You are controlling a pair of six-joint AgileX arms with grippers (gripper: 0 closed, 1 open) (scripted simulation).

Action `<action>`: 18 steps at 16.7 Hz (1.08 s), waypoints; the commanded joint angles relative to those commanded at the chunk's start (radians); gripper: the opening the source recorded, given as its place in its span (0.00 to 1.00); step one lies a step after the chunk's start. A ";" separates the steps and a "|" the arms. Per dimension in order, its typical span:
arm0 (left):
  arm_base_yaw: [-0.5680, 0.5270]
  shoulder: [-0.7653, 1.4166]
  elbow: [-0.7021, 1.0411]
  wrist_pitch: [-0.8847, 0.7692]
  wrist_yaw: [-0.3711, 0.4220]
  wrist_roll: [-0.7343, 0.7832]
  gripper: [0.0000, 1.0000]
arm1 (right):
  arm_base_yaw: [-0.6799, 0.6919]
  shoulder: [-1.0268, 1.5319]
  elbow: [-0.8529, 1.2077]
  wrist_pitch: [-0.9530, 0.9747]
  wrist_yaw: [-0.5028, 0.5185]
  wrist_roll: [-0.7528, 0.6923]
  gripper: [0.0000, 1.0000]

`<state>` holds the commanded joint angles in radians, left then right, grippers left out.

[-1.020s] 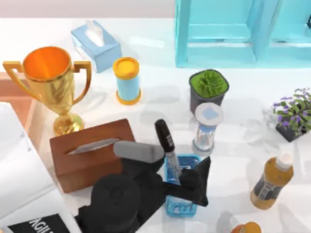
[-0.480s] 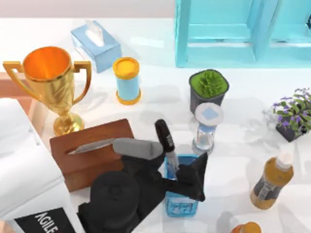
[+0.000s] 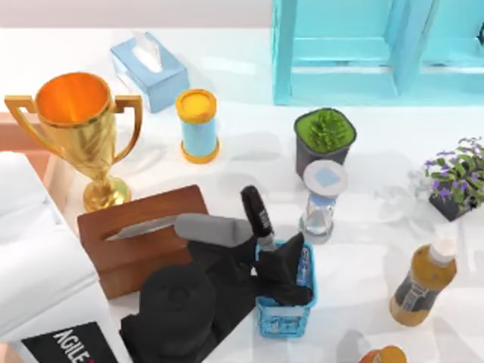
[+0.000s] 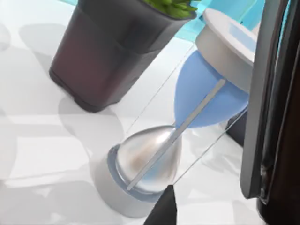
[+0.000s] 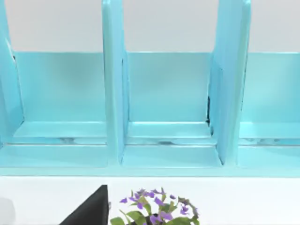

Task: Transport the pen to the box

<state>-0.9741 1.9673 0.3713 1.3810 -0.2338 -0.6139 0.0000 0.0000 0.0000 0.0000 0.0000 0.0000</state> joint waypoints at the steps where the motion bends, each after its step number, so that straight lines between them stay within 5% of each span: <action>1: 0.000 0.000 0.000 0.000 0.000 0.000 0.10 | 0.000 0.000 0.000 0.000 0.000 0.000 1.00; 3: 0.000 0.000 0.000 0.000 0.000 0.000 0.00 | 0.000 0.000 0.000 0.000 0.000 0.000 1.00; 12: 0.009 -0.023 0.004 0.006 -0.004 0.006 0.00 | 0.000 0.000 0.000 0.000 0.000 0.000 1.00; 18: 0.011 -0.180 -0.004 -0.210 0.125 0.062 0.00 | 0.000 0.000 0.000 0.000 0.000 0.000 1.00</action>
<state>-0.9630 1.7876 0.3671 1.1709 -0.1085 -0.5517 0.0000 0.0000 0.0000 0.0000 0.0000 0.0000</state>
